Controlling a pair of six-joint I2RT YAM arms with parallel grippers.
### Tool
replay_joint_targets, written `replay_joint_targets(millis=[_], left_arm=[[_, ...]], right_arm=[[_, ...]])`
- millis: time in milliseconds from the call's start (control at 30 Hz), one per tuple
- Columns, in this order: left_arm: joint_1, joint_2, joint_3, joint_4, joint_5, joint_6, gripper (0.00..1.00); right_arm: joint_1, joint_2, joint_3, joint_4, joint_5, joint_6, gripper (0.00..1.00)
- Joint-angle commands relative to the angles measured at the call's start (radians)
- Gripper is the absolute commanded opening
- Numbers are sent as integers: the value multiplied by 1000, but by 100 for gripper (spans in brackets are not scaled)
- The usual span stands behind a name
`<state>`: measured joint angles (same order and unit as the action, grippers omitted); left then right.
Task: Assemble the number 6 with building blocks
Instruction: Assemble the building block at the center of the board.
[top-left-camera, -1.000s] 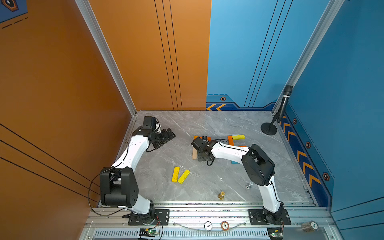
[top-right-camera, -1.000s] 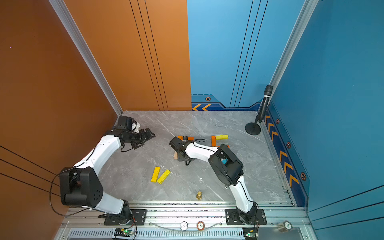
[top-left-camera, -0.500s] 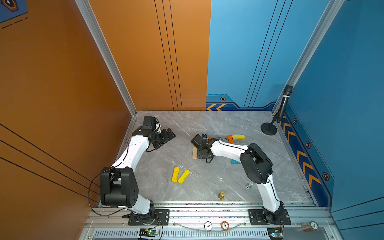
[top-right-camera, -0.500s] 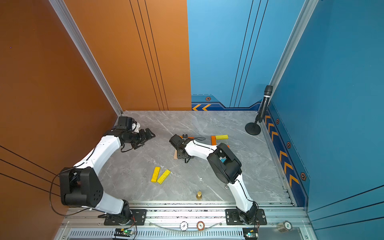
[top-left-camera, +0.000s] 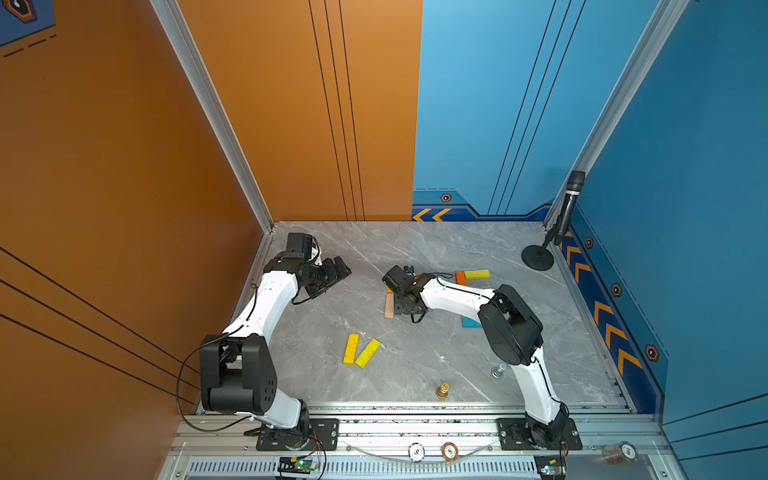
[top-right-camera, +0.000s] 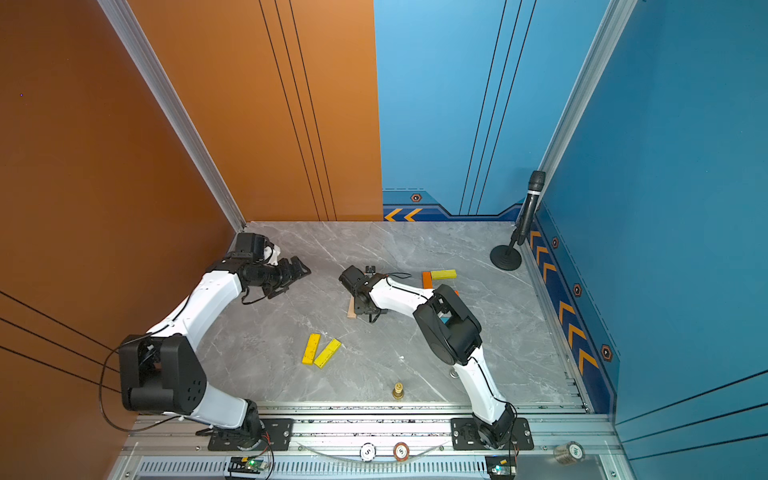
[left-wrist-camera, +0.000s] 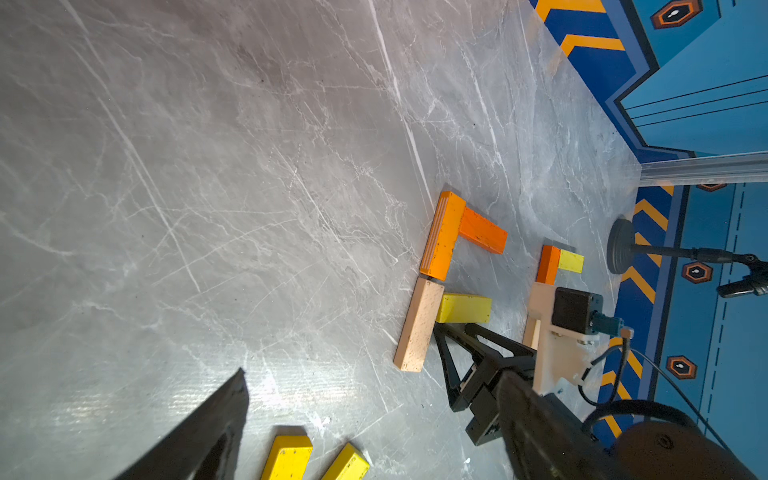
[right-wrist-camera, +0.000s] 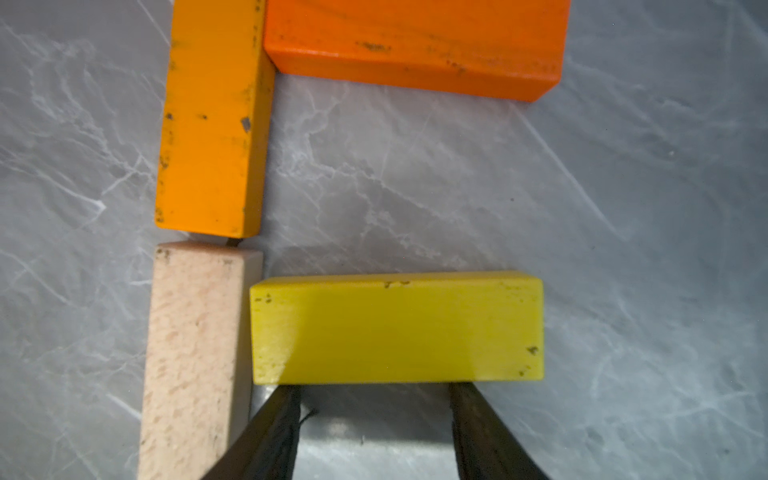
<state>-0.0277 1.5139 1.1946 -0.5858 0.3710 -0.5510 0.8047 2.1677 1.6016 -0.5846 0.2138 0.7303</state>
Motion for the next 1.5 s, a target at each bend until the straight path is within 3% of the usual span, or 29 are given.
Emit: replay_joint_targets(millis=[0,333,567,1000,1467], left_arm=[[-3,3,-11,10,22,-6,94],[-3,5,-11,7,24,-7,94],[-12,9,-11,9,20,-6,94],[-28,26,-11,7,14,-3,94],[-34,29,-10,8,14,-3,94]], right_arm=[[-9,25,11,-40,-3,1,58],[-5,-157,-33,-37,-19,-42,58],[-66,-266,-129,-34,-16,-103,58],[-223,-194,-143,-47,-71,-280,58],[-234,-62,-92,-63,-110,-330,58]])
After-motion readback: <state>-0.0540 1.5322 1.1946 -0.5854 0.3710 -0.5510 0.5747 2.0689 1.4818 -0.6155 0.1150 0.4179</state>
